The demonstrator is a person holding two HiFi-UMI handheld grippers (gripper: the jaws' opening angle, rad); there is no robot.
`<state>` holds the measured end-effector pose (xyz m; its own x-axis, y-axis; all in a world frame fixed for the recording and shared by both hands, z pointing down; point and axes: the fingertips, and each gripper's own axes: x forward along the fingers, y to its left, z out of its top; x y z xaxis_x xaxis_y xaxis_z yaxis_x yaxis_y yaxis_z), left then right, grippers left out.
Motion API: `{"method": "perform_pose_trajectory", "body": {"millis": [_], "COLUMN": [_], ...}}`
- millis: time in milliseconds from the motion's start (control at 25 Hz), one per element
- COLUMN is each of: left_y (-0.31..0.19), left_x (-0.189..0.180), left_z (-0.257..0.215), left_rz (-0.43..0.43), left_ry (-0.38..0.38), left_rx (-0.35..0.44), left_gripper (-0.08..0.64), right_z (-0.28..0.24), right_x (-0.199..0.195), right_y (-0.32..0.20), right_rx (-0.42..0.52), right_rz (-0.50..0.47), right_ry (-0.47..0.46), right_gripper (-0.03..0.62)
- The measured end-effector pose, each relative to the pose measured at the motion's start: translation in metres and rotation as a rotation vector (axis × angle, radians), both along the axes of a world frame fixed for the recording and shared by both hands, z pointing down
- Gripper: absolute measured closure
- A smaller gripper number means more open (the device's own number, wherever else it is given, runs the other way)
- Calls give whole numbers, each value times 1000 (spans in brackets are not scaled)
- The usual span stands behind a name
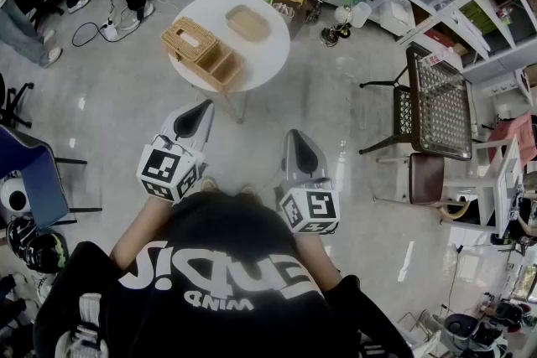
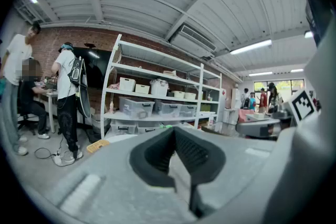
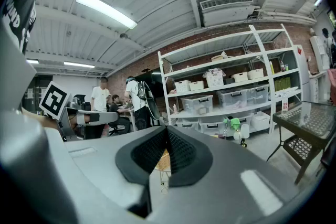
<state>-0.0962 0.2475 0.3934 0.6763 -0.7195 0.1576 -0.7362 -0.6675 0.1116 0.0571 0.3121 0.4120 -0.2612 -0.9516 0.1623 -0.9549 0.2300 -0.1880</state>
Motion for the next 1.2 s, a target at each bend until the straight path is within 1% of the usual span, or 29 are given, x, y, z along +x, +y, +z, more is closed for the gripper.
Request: {"method": "perform_pose_trajectory", "body": {"millis": [120,240,440,640,840,1040,1200], "left_y": [-2,-6,-15,-33,-50,-77,-106], "left_x": [0,-8,-40,-64,-66,-62,-54], "left_z": [4,5,7,6,4,4,7], "left_rz": [-3,-3,3,9,42,46,42], "left_ry": [-1,-6,-13,1,28,18,13], "left_rx": [-9,-9,-7,1,13,25,35], "left_gripper": [558,558,558,558,558,558,558], "right_z": [2,2,1,5,9,9,15], "right_x": [3,4,-7,-24,-27,-21,-11], "right_y": [-4,-8,-14,-20,-33,-59,-90], "right_rx": [1,0,8,14,4,9,12], "right_rz": [4,22,69,100,122,128,123], "right_ry": [-18,-31,-44,-51,-54,-58,-64], "right_gripper": [598,598,598,598,598,598,598]}}
